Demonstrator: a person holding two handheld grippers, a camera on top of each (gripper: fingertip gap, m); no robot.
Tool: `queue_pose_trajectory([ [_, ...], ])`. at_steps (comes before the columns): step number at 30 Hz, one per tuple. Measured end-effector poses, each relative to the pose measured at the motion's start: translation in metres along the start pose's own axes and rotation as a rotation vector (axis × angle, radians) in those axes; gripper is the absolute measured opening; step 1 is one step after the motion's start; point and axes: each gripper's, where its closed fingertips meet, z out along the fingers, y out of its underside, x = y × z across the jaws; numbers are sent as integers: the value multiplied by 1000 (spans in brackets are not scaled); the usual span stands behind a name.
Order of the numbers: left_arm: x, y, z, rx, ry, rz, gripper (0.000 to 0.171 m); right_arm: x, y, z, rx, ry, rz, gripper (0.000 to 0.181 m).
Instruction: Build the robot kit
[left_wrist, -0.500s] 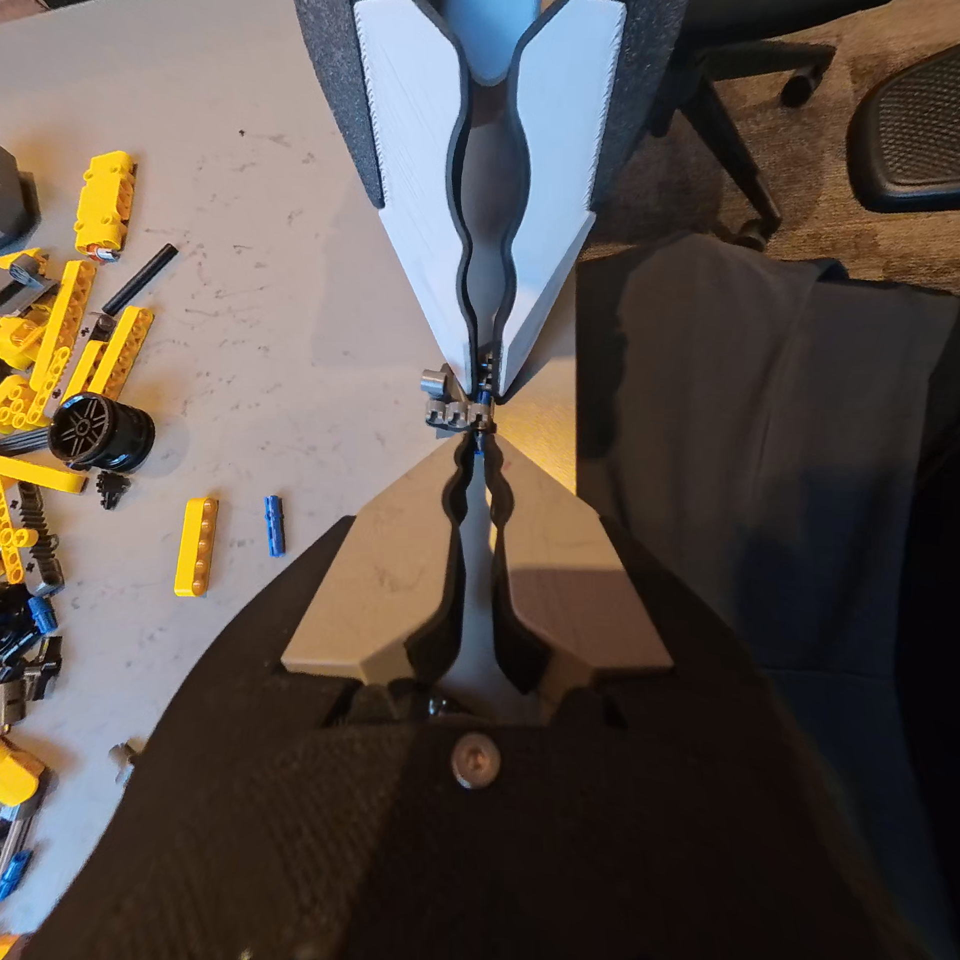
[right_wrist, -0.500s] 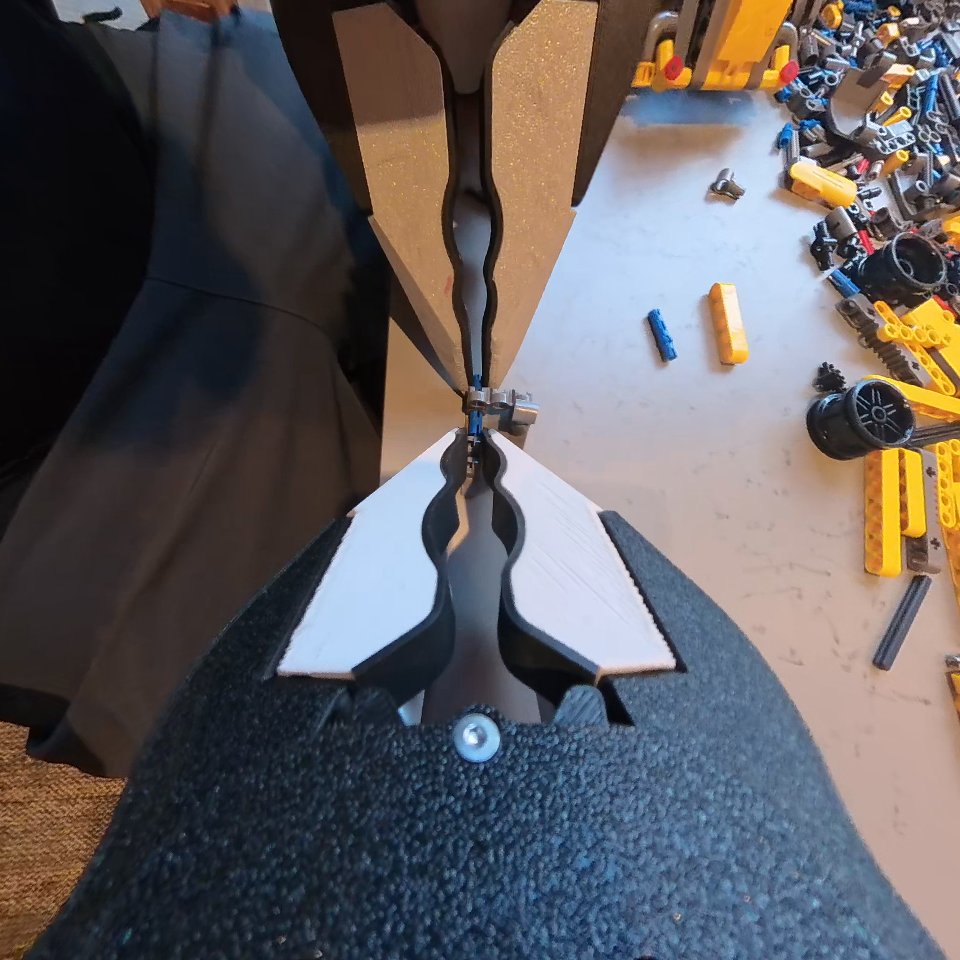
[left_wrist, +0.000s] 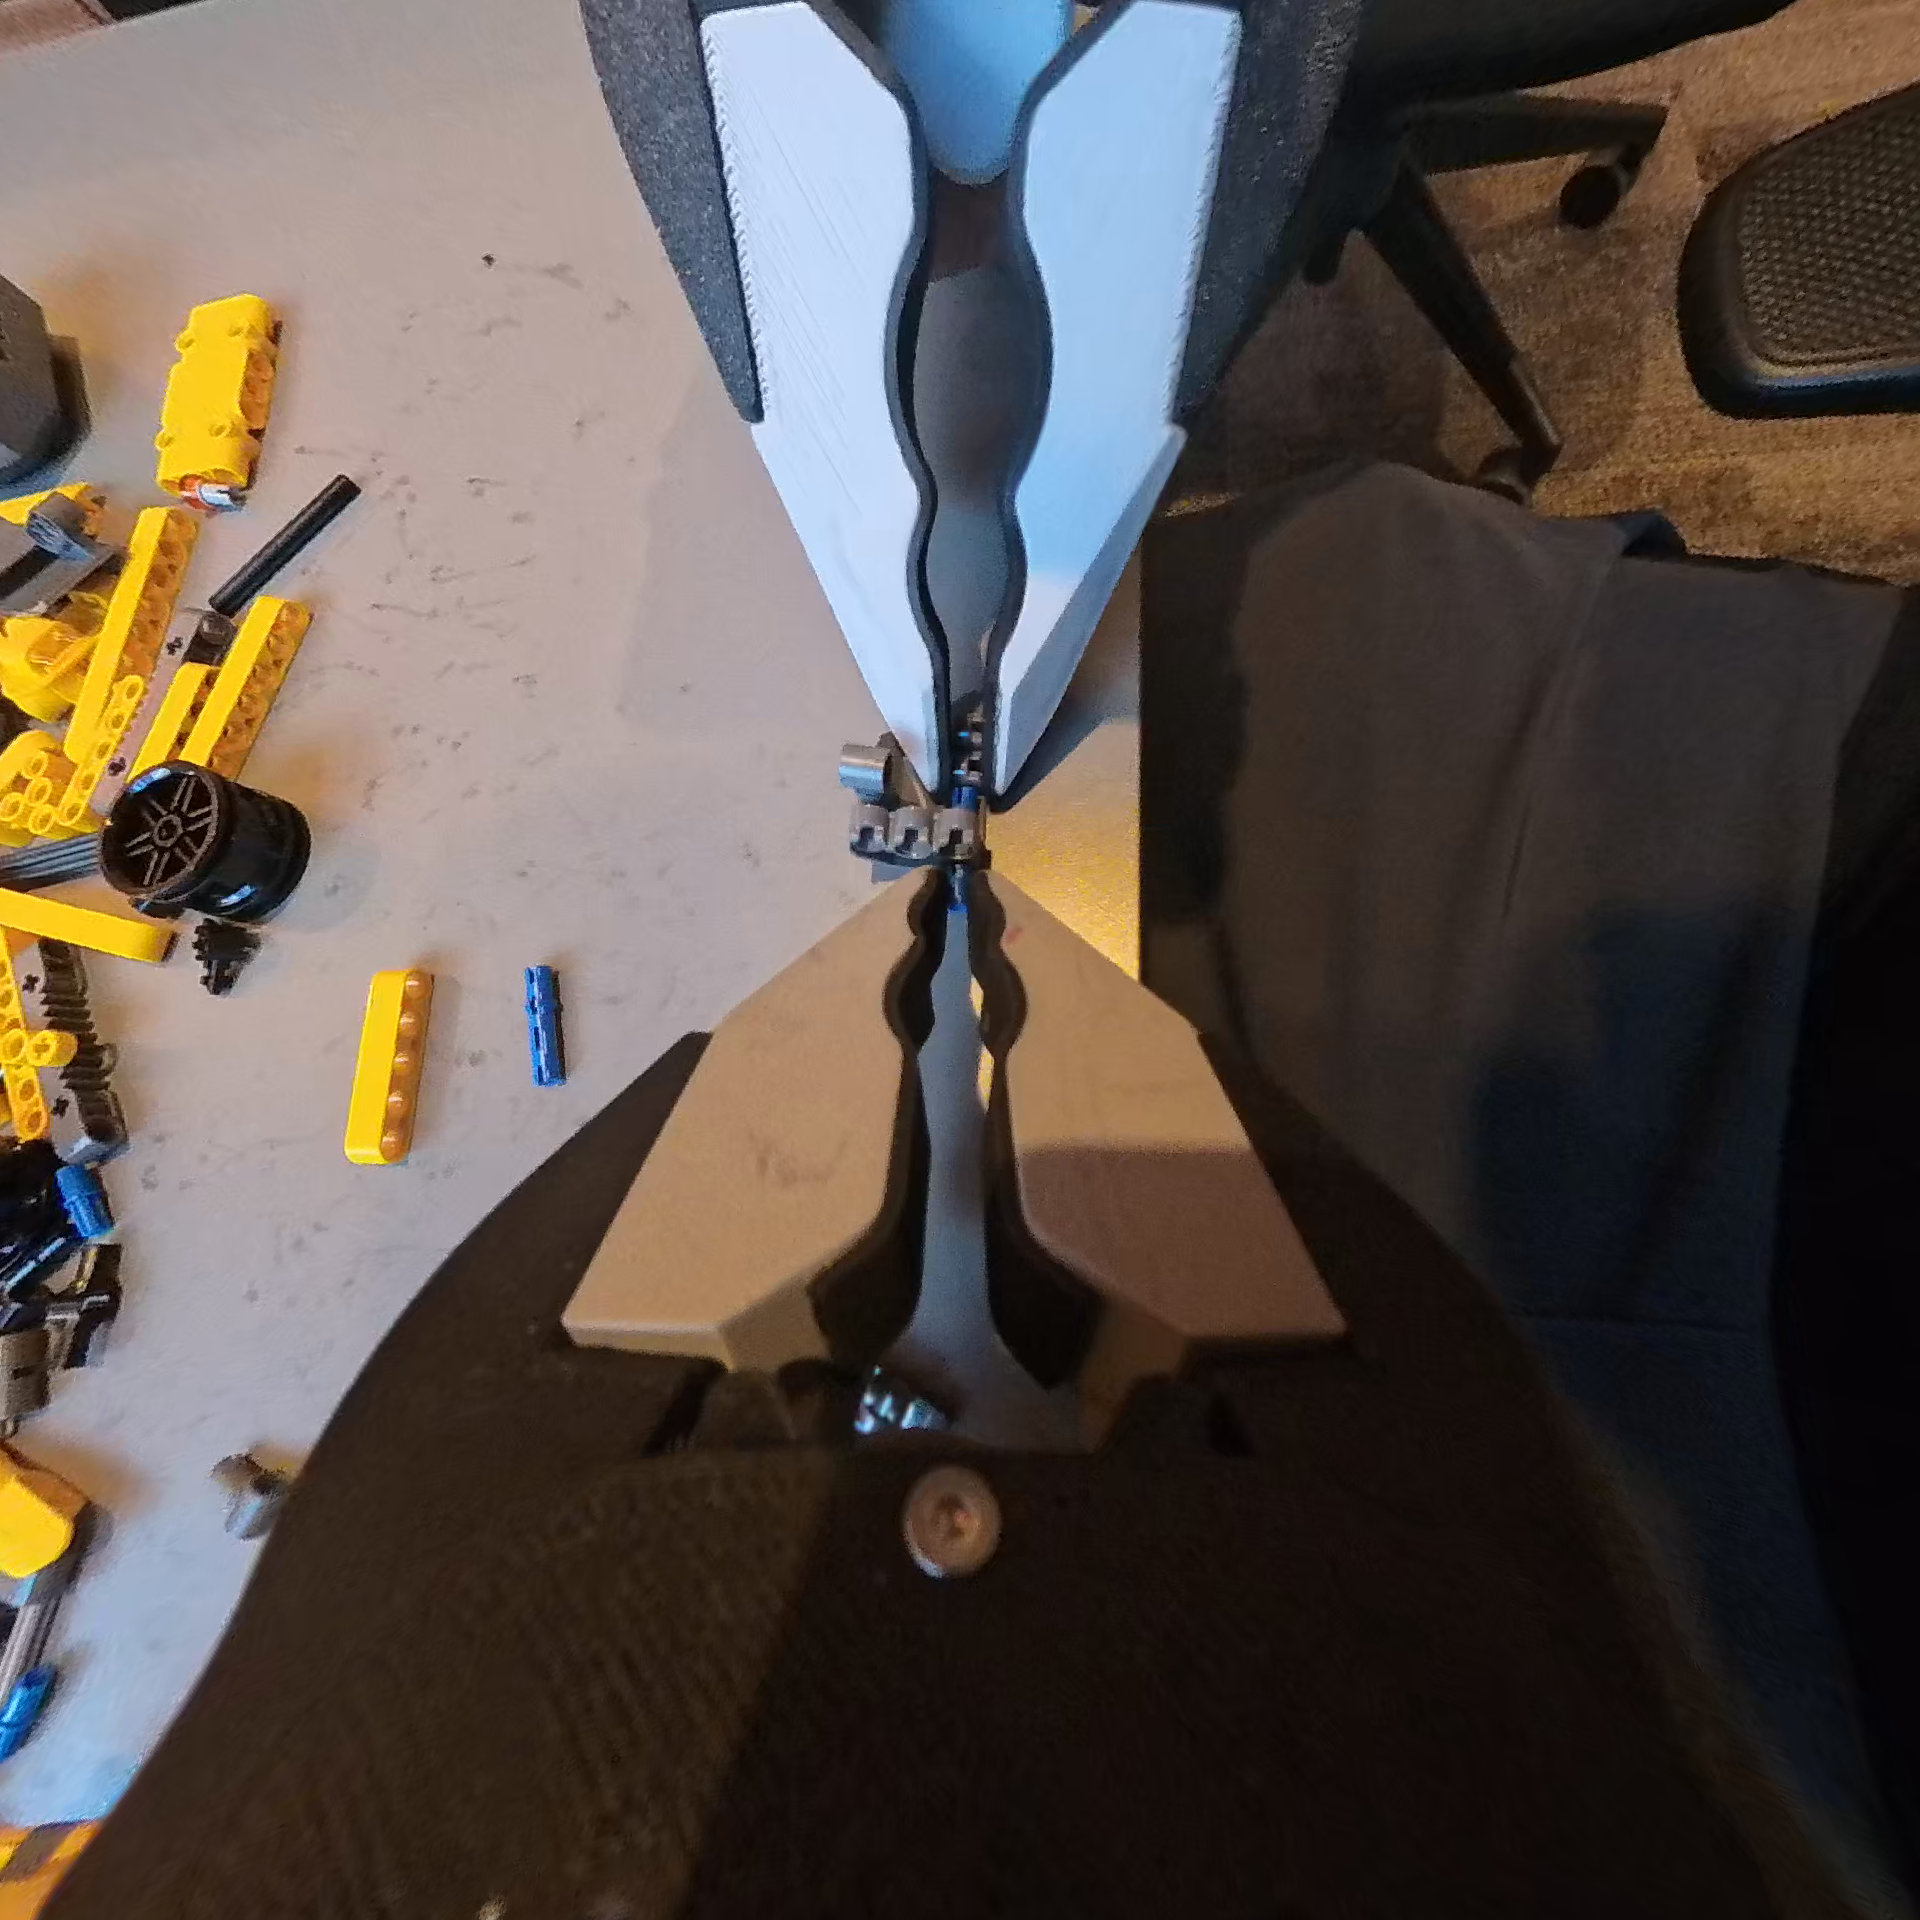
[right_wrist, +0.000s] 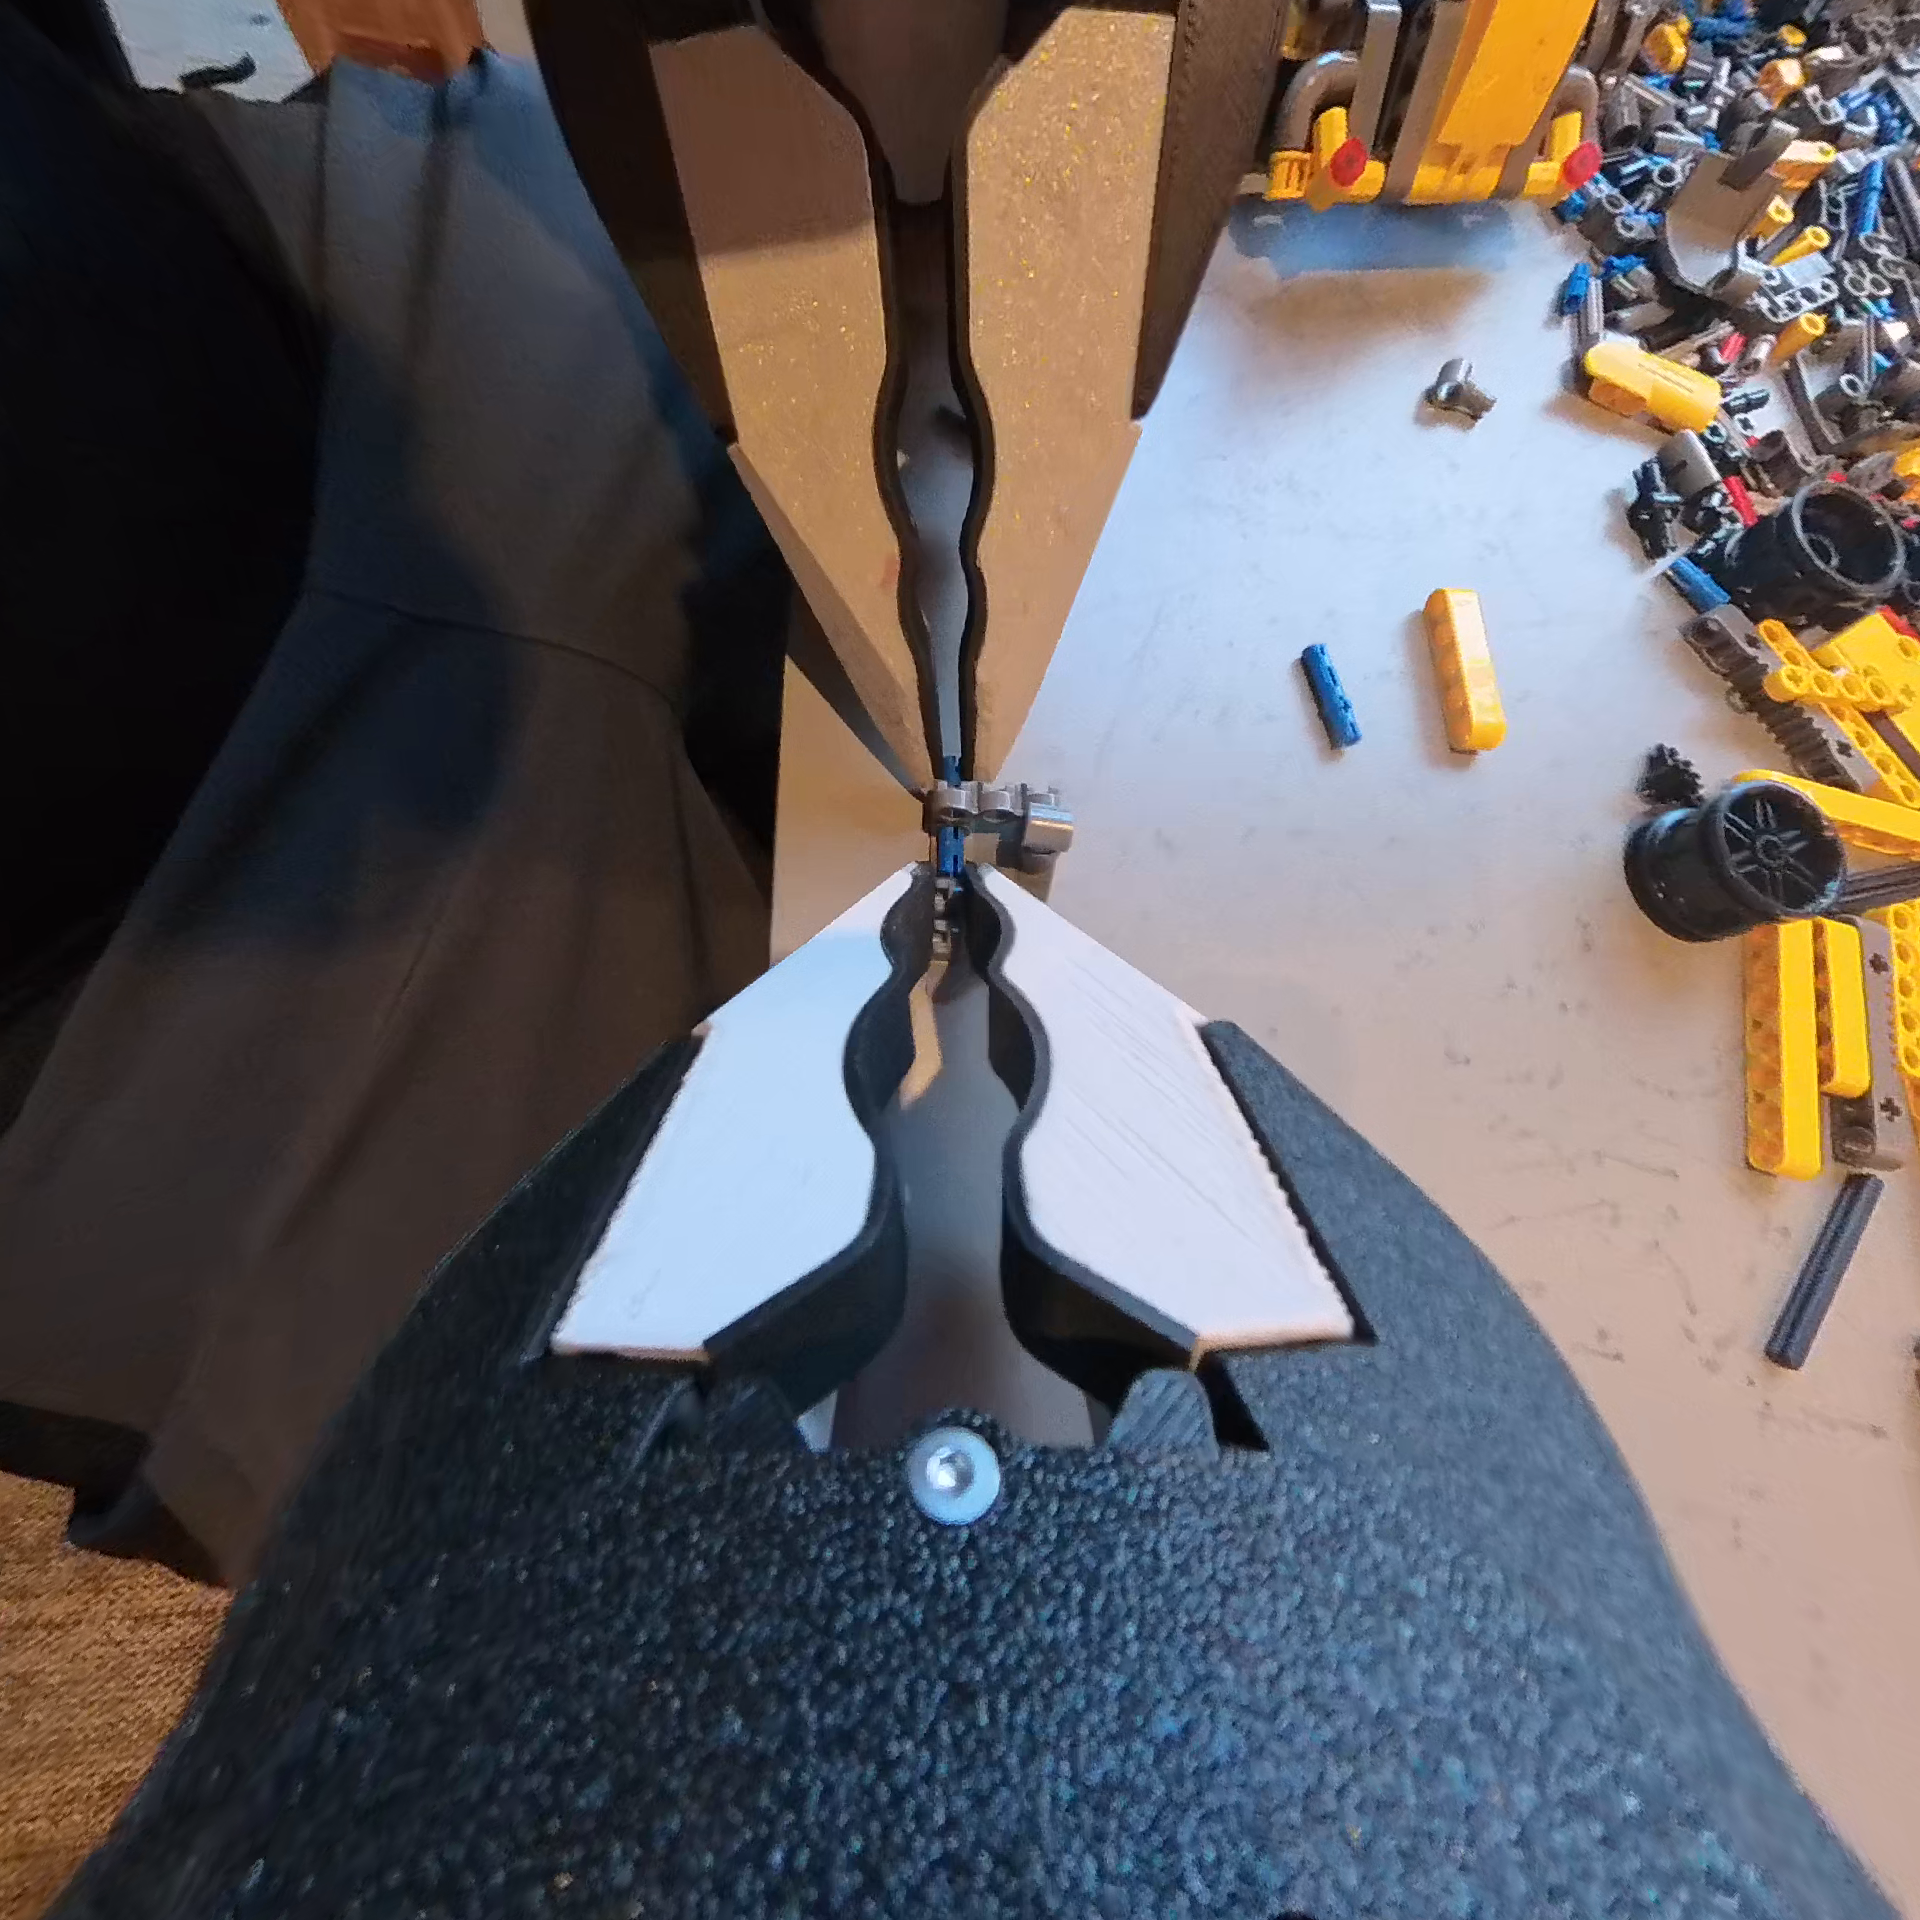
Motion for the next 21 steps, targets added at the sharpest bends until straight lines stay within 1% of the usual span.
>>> queue_pose_trajectory([
  [1,-1,1,0,-12,0,3,3,1,0,0,-6,26,-6,7],
  [3,-3,2,0,-14,-2,-4,3,2,-1,-2,-4,80,-18,14],
  [7,-4,2,0,-1,10,-27,3,13,-10,-7,44,177,47,44],
  [8,-4,2,0,-1,10,-23,3,15,-13,-6,53,183,54,45],
  [10,-3,1,0,-4,12,-9,3,16,-15,3,27,167,53,41],
  [12,-6,2,0,-22,-15,27,2,15,-13,9,2,116,52,30],
  [13,-7,3,-1,-32,-30,49,2,16,-13,10,0,99,60,27],
  [16,-6,4,-2,-43,-39,78,2,14,-14,12,4,61,46,25],
  [21,-3,6,-5,-26,-46,59,2,11,-14,13,12,45,-74,23],
])
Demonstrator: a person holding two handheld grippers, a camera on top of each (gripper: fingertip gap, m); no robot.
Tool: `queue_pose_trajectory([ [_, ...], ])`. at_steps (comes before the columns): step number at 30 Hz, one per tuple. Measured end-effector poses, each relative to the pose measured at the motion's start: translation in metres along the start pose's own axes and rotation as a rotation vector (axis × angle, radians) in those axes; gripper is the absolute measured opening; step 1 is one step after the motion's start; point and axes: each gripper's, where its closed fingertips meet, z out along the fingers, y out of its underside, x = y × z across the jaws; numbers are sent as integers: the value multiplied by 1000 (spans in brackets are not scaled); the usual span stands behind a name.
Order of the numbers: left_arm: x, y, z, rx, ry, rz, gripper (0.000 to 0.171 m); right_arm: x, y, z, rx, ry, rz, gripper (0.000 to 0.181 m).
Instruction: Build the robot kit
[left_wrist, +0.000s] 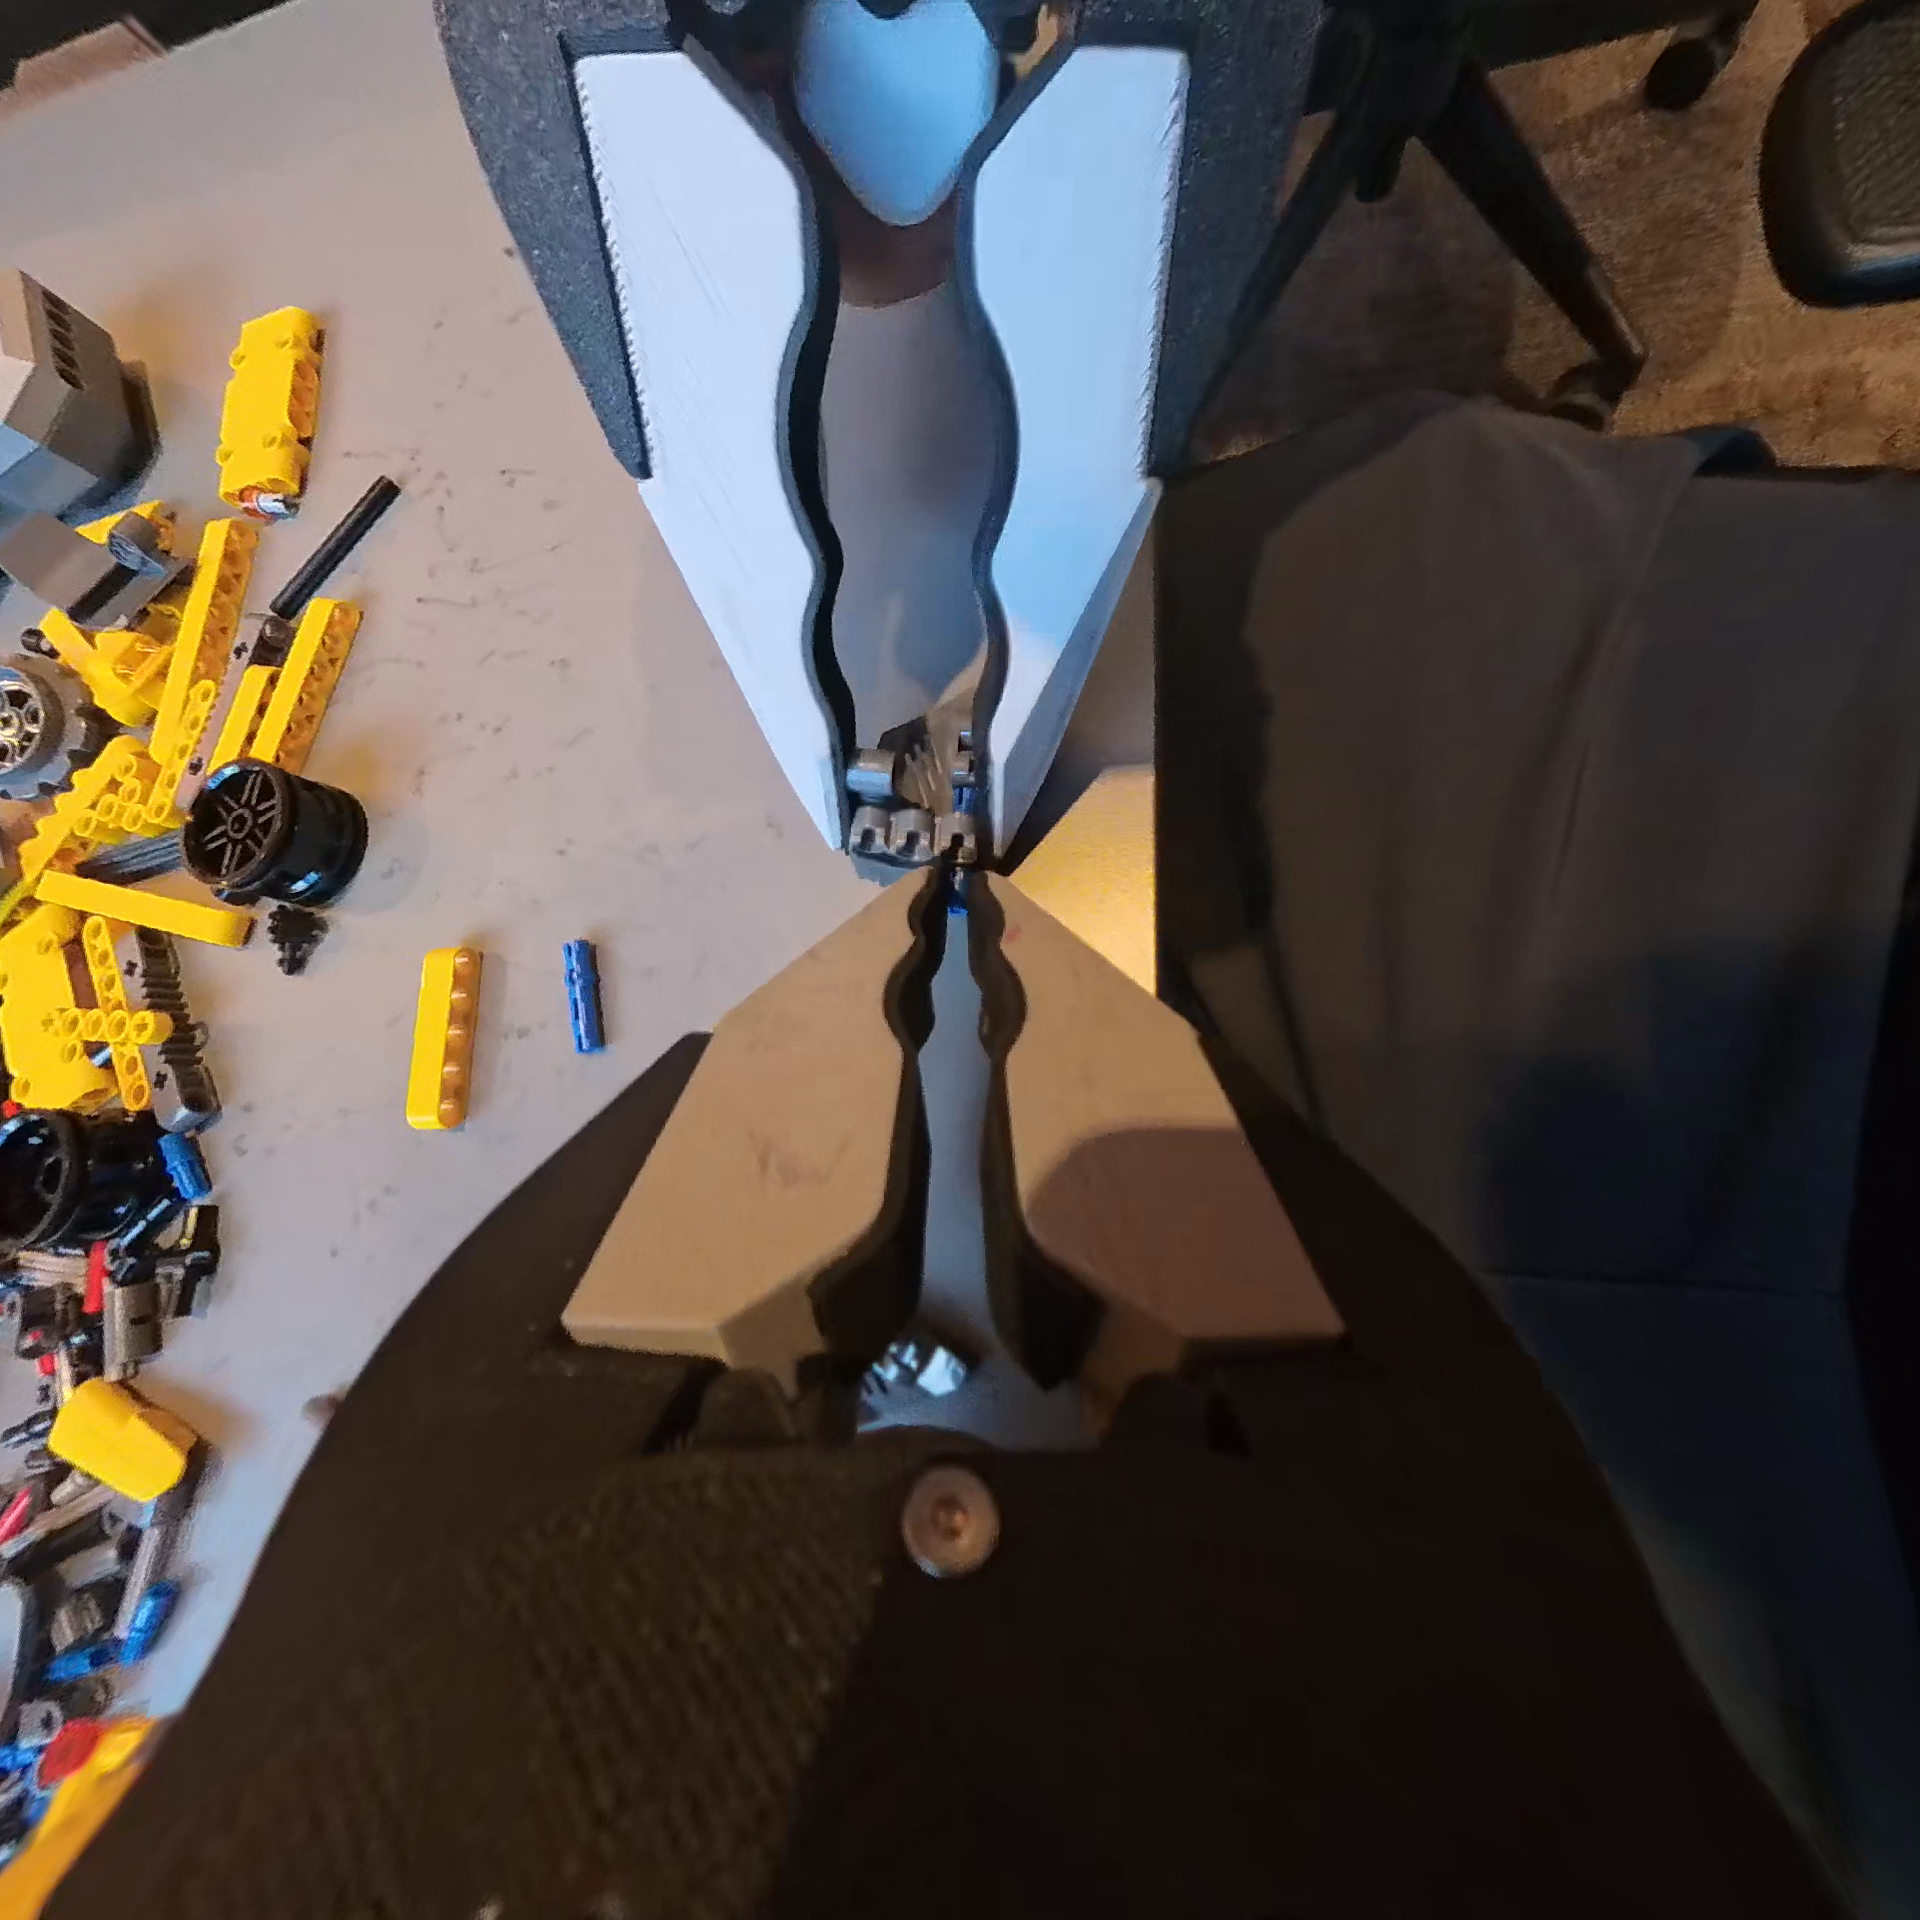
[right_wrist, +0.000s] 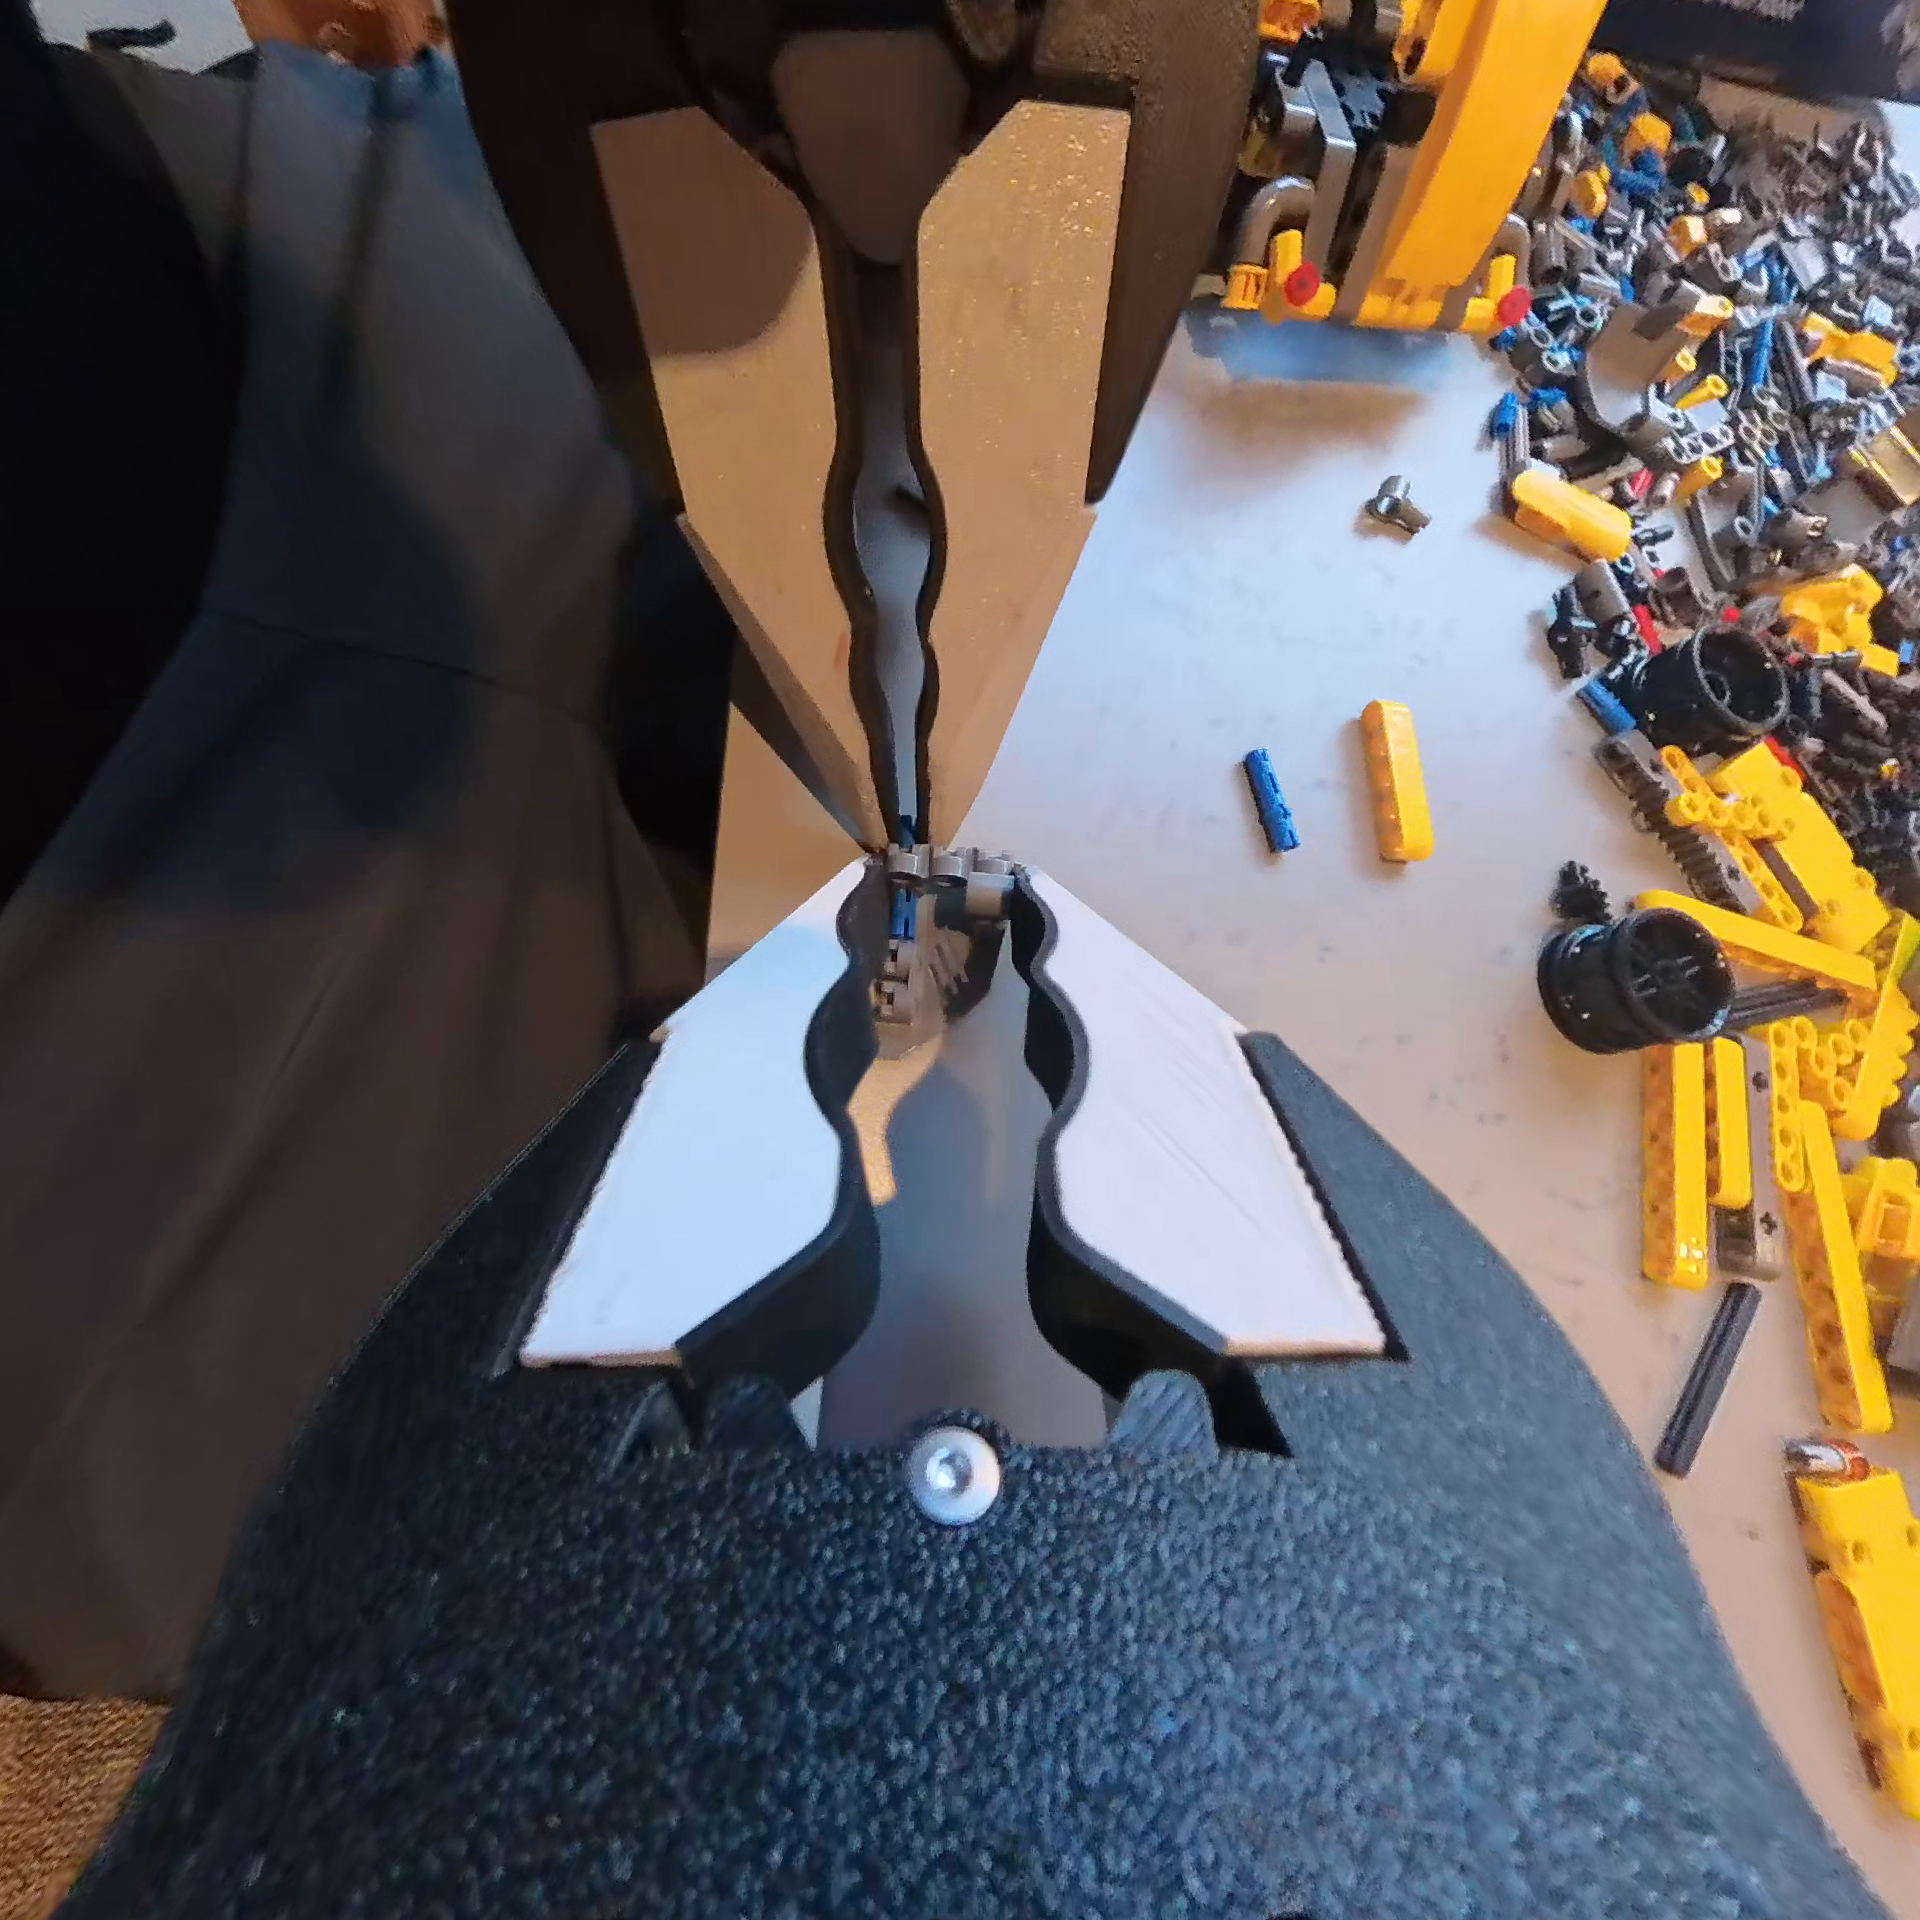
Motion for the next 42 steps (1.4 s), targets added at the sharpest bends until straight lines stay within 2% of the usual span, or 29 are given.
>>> queue_pose_trajectory([
  [9,3,1,-5,50,2,-44,3,-3,-2,1,23,-17,-15,23],
  [19,4,6,-10,24,-26,-10,2,-6,-4,3,33,-13,-39,21],
  [20,4,8,-10,12,-23,-10,3,-4,-6,2,39,1,-41,4],
  [27,4,8,-8,-7,25,-29,2,1,-3,2,10,68,-64,9],
  [32,3,10,-9,-17,29,-81,2,6,0,-13,42,129,32,24],
  [37,0,8,-7,-22,-3,-119,2,0,3,-18,10,191,81,26],
  [42,-3,-2,-8,36,15,-220,2,4,5,-17,-35,289,80,31],
])
